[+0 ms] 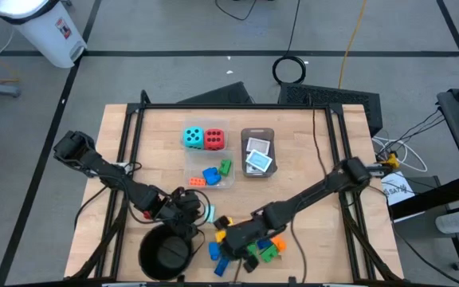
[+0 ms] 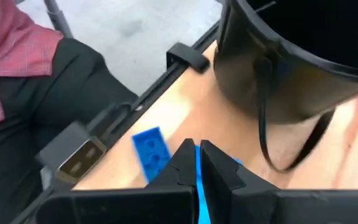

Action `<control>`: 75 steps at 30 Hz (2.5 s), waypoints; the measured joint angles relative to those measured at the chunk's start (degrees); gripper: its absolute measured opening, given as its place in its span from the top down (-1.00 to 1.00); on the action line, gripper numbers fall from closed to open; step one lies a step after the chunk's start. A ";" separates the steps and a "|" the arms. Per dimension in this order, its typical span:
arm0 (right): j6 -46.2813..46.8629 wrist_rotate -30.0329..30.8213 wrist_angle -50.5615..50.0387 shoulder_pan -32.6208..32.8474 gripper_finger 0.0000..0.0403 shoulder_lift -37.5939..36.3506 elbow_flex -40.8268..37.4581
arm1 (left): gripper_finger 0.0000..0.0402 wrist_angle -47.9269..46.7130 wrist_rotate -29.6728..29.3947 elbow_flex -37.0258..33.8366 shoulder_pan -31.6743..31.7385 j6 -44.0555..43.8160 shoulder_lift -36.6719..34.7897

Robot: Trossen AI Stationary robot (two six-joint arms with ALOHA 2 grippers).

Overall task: Pick & Place Toys
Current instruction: Adjust the black bucket on the table, then put the red game piece into the bottom transparent bin

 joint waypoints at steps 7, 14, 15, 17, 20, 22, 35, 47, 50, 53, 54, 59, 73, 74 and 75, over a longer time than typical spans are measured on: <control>5.27 0.29 12.79 0.20 1.00 -11.57 -18.24 | 0.95 -3.45 -1.59 0.81 0.00 0.55 -0.79; 6.79 11.26 27.40 1.27 1.00 -23.41 -35.62 | 0.97 -18.27 -6.08 1.31 -0.61 -6.00 -10.38; 6.81 12.25 29.81 1.46 1.00 -24.71 -37.71 | 0.98 -18.31 -4.83 1.31 -0.99 -6.43 -11.24; 6.81 13.49 35.00 1.64 1.00 -27.36 -41.58 | 0.98 -16.00 -2.22 1.31 -2.19 -6.31 -11.69; 6.52 13.47 39.82 1.75 1.00 -30.58 -45.49 | 0.97 -8.13 0.46 1.31 -3.99 -2.98 -11.10; 6.44 13.54 40.59 1.69 1.00 -32.20 -46.58 | 0.99 -1.60 2.20 1.31 -4.36 0.11 -9.40; 6.39 13.73 40.59 2.12 1.00 -34.08 -46.96 | 0.99 5.90 16.44 1.25 -2.79 -2.60 -0.82; 6.27 13.73 40.17 2.12 1.00 -34.08 -46.96 | 0.99 -1.78 12.09 1.27 -8.19 -10.16 -4.76; 5.76 13.71 40.00 2.12 1.00 -34.06 -46.94 | 0.99 -2.16 9.05 1.29 -8.20 -9.68 -6.64; 3.82 13.64 36.73 2.66 1.00 -35.57 -46.94 | 0.98 -5.09 8.82 1.29 -8.22 -10.29 -8.34; 3.71 13.66 34.87 2.91 1.00 -36.84 -46.96 | 0.99 -6.95 8.83 1.34 -8.22 -11.39 -8.81; 3.99 13.69 23.17 3.50 1.00 -46.50 -46.92 | 0.94 -20.33 9.89 1.33 -8.92 -22.01 -9.42; 3.54 15.15 11.00 3.66 1.00 -67.60 -50.49 | 0.97 -35.85 14.47 1.29 -9.44 -33.99 -9.03; 3.39 16.36 11.10 3.65 1.00 -68.10 -51.12 | 0.95 -35.78 14.49 1.18 -9.44 -33.93 -8.64; 3.37 17.73 11.39 3.65 1.00 -68.51 -51.81 | 0.92 -35.69 15.12 0.72 -9.44 -33.46 -8.41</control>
